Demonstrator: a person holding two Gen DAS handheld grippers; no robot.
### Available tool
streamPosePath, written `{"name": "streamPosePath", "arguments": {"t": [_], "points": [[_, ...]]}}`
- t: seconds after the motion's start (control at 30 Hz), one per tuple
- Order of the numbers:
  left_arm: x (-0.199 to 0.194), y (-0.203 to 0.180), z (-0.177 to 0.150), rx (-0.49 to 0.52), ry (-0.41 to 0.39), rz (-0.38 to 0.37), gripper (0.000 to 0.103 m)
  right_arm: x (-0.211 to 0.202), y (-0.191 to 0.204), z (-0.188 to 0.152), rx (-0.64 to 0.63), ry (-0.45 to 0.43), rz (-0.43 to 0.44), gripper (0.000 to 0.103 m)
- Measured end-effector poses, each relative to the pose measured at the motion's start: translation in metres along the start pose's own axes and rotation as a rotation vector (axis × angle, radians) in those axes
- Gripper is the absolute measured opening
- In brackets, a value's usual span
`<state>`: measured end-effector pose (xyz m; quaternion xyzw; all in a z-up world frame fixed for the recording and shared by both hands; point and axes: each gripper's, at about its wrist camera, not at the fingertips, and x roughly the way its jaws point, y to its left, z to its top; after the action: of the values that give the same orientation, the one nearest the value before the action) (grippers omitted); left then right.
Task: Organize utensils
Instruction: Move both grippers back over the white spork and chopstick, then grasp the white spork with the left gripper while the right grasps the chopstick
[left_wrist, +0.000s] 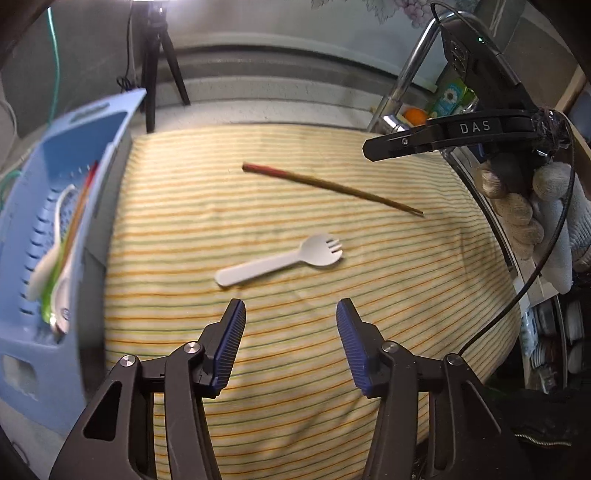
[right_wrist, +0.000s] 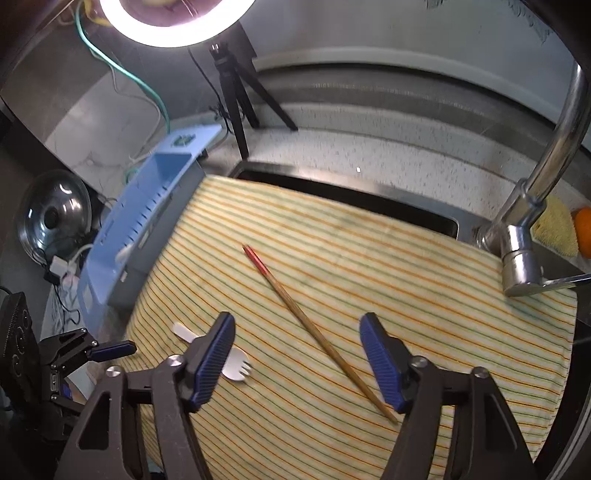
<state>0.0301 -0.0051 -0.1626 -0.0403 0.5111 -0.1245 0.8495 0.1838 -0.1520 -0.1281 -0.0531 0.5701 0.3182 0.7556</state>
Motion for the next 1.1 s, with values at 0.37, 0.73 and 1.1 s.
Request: {"name": "streamPosePath", "arguments": {"t": [0.37, 0.73, 1.1], "points": [[0.040, 0.013, 0.015, -0.130, 0.102, -0.043, 0.048, 0.035, -0.011, -0.003, -0.075, 0.103, -0.015, 0.052], [0.053, 0.028, 0.046, -0.135, 0.095, 0.000, 0.048, 0.048, -0.012, -0.002, -0.064, 0.132, 0.003, 0.045], [0.075, 0.010, 0.076, -0.073, 0.093, 0.058, 0.046, 0.057, -0.008, 0.006, -0.096, 0.129, -0.046, 0.036]]}}
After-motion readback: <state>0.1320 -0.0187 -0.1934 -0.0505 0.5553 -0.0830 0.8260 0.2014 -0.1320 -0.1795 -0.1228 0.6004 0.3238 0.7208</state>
